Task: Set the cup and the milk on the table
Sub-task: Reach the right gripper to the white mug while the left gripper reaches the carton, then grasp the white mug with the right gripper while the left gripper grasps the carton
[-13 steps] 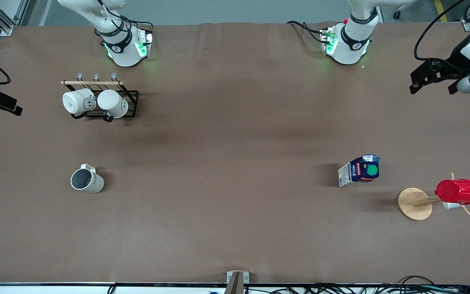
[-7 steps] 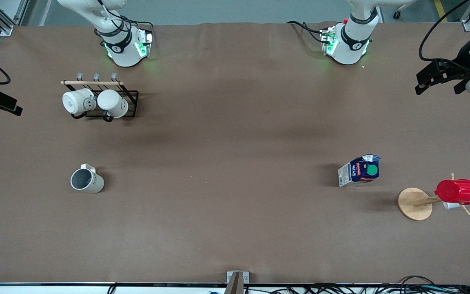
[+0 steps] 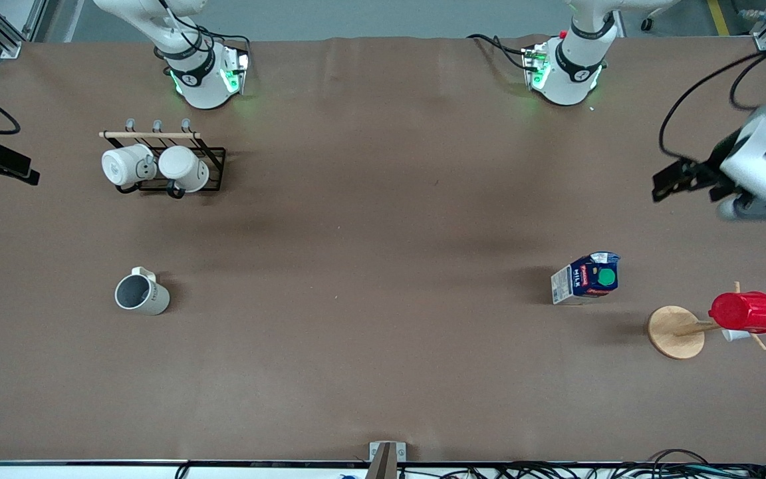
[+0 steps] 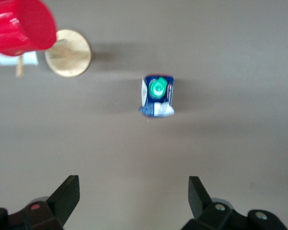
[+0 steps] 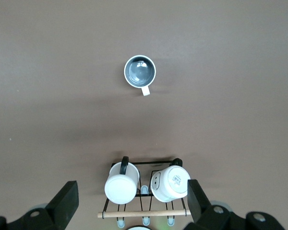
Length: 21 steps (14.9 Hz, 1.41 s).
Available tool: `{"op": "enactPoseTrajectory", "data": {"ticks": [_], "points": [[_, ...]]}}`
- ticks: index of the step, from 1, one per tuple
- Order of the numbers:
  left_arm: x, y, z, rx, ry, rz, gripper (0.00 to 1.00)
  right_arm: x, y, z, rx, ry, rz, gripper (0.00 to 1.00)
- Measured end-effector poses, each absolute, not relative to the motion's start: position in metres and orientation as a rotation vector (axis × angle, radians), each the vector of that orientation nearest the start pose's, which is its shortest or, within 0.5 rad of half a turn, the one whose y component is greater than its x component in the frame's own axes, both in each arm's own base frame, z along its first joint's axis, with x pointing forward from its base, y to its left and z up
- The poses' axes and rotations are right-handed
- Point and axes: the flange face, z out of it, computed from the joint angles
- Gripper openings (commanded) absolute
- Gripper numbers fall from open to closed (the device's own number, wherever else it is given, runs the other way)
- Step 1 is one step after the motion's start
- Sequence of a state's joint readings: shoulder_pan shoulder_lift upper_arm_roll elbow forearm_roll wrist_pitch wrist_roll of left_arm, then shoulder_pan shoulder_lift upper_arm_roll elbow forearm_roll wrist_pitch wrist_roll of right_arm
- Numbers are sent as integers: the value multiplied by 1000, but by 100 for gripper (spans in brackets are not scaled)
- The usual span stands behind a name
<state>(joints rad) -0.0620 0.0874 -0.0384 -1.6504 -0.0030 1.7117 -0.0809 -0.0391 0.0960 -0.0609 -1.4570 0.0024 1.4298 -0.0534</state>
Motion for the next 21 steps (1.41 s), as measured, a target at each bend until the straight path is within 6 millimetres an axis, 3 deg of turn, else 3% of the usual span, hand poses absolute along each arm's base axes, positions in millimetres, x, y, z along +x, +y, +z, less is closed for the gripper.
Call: {"op": "enactPoseTrajectory", "data": {"ticks": [2, 5, 7, 10, 14, 18, 19, 21], "points": [[601, -63, 499, -3150, 32, -5, 100, 585, -56, 570, -3127, 40, 226, 100], [612, -72, 434, -3156, -15, -45, 100, 614, -59, 488, -3131, -34, 206, 100], [623, -79, 403, -3162, -30, -87, 100, 622, -60, 439, -3134, -92, 175, 100], [632, -83, 365, -3164, -36, -70, 100, 626, -68, 387, -3136, -206, 115, 100], [630, -83, 341, -3160, -36, -8, 88, 632, -79, 324, -3147, -290, 21, 100], [625, -82, 334, -3158, -35, 18, 61, 643, -82, 279, -3159, -350, -72, 100], [625, -82, 334, -3158, -35, 20, 55, 645, -83, 270, -3162, -353, -92, 97], [625, -82, 334, -3158, -35, 21, 45, 647, -83, 255, -3166, -357, -108, 77]]}}
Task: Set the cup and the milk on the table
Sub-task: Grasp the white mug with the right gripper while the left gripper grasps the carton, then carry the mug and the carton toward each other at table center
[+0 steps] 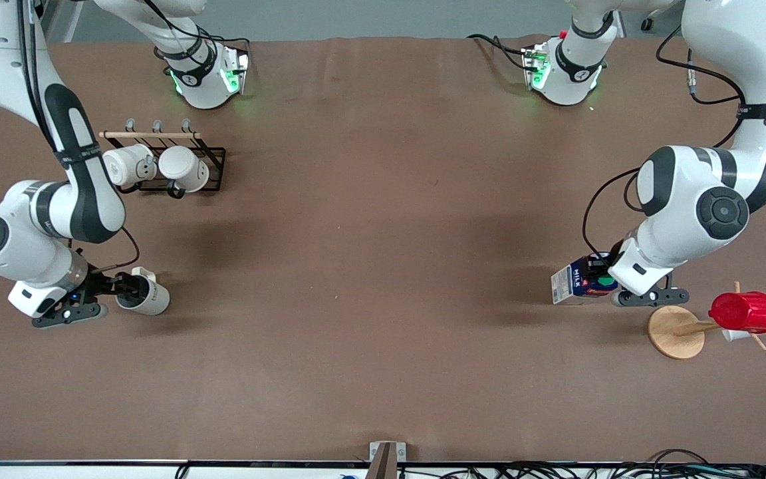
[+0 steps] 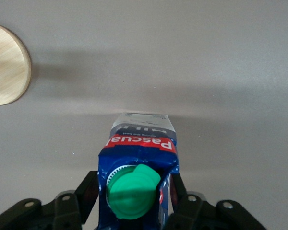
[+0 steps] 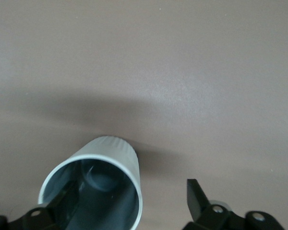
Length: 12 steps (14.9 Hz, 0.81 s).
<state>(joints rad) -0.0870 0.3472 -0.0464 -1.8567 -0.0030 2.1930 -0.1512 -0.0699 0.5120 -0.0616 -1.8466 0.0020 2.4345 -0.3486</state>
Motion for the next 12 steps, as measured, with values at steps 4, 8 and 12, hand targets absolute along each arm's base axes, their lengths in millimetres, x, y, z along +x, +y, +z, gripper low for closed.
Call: {"op": "enactPoseTrajectory", "data": {"ticks": [4, 8, 12], "points": [[625, -83, 337, -3159, -34, 11, 28, 646, -83, 241, -3164, -360, -85, 32], [625, -86, 351, -3159, -24, 21, 26, 644, -82, 235, -3161, -363, -69, 0], [628, -96, 390, -3155, 3, 97, 26, 643, -81, 233, -3158, -365, -54, 0]]}}
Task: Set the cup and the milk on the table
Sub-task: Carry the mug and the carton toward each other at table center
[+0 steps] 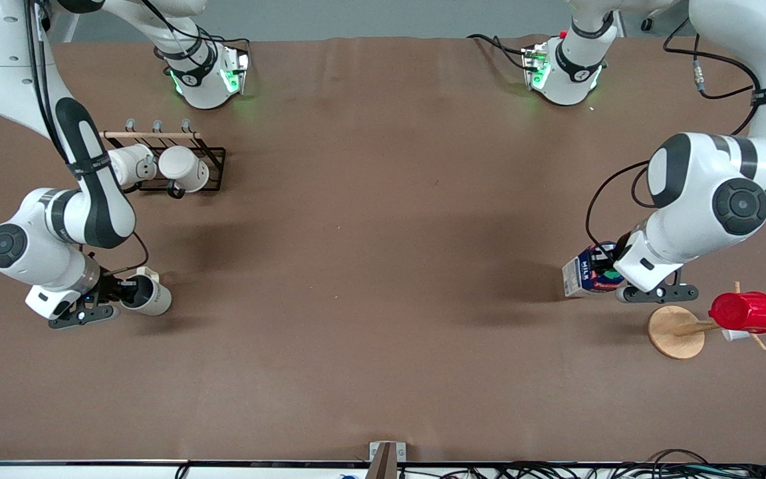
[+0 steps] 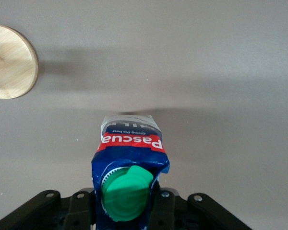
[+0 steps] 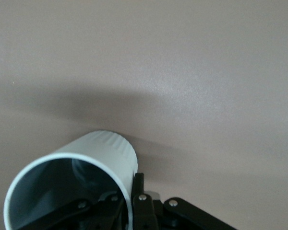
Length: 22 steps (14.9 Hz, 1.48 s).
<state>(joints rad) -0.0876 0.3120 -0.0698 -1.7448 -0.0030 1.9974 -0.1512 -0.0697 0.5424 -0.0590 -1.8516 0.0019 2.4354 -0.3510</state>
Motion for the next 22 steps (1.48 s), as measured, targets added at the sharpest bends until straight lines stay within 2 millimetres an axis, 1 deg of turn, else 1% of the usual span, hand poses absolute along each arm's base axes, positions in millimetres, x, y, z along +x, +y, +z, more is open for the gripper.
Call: {"op": "enactPoseTrajectory", "data": {"ticks": [2, 3, 4, 5, 6, 8, 10, 12, 14, 15, 17, 20, 21, 22], "points": [[628, -99, 403, -3155, 10, 102, 26, 644, -76, 239, -3146, -364, -6, 0], [628, -98, 406, -3155, 10, 102, 26, 646, -70, 248, -3136, -348, 33, 0], [628, -98, 408, -3155, 10, 99, 26, 650, -59, 261, -3124, -320, 67, 0], [627, -98, 410, -3155, 10, 99, 26, 655, -38, 279, -3111, -282, 83, 0], [627, -99, 411, -3155, 11, 98, 26, 660, -11, 294, -3102, -238, 79, 0], [626, -104, 415, -3157, 14, 91, 26, 665, 60, 323, -3079, -146, 37, 0], [623, -115, 420, -3162, 3, 86, 26, 663, 129, 340, -3056, -78, -1, 0], [619, -132, 425, -3169, -26, 79, 26, 653, 194, 348, -3043, -12, -12, 0], [614, -151, 429, -3175, -61, 77, 26, 640, 256, 345, -3026, 57, 4, 0], [611, -162, 430, -3179, -84, 78, 27, 632, 287, 339, -3012, 93, 17, 0], [603, -188, 431, -3185, -135, 86, 27, 623, 341, 323, -2992, 154, 16, 0], [592, -229, 429, -3196, -218, 100, 27, 608, 405, 290, -2969, 226, -44, 0], [589, -243, 426, -3202, -232, 108, 27, 601, 422, 278, -2961, 231, -58, 1], [588, -258, 421, -3213, -235, 115, 27, 595, 435, 267, -2964, 224, -62, 1]]}}
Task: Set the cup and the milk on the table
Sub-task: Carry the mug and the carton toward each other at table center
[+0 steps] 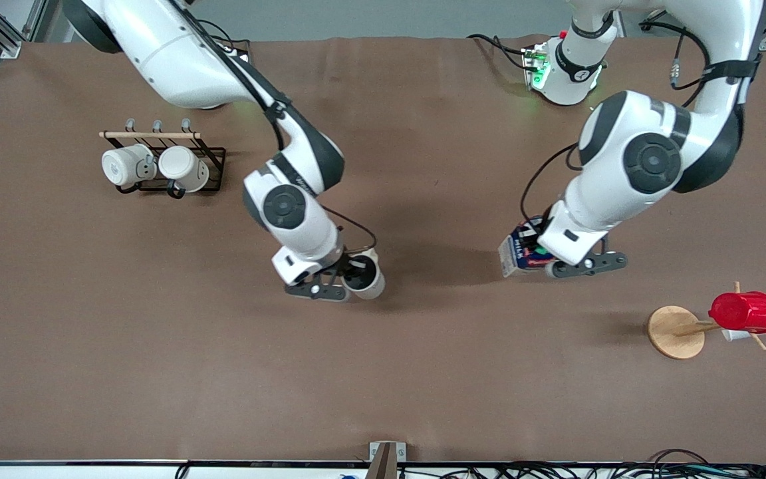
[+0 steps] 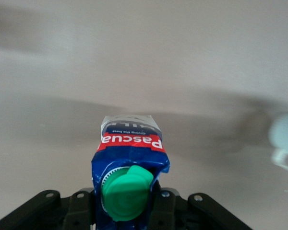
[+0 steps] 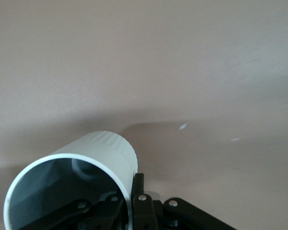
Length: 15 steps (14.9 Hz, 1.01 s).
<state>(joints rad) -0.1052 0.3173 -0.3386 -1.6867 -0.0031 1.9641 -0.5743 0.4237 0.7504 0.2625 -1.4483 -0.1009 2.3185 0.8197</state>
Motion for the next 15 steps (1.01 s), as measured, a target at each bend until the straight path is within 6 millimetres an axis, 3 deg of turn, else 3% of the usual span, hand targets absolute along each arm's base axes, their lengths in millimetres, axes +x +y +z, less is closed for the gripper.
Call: {"op": "enactPoseTrajectory", "data": {"ticks": [2, 5, 8, 11, 14, 15], "points": [[587, -291, 406, -3239, -239, 124, 27, 587, 447, 255, -2975, 202, -58, 2], [582, -336, 375, -3275, -248, 114, 27, 582, 454, 254, -2984, 173, -68, 4], [575, -369, 348, -3298, -215, 129, 26, 570, 467, 252, -3007, 152, -77, 12], [564, -400, 335, -3303, -195, 159, 27, 563, 473, 244, -3019, 139, -68, 43], [557, -413, 335, -3305, -179, 162, 27, 563, 473, 240, -3023, 139, -63, 91], [556, -415, 336, -3307, -174, 160, 27, 563, 473, 240, -3023, 139, -63, 100]]}}
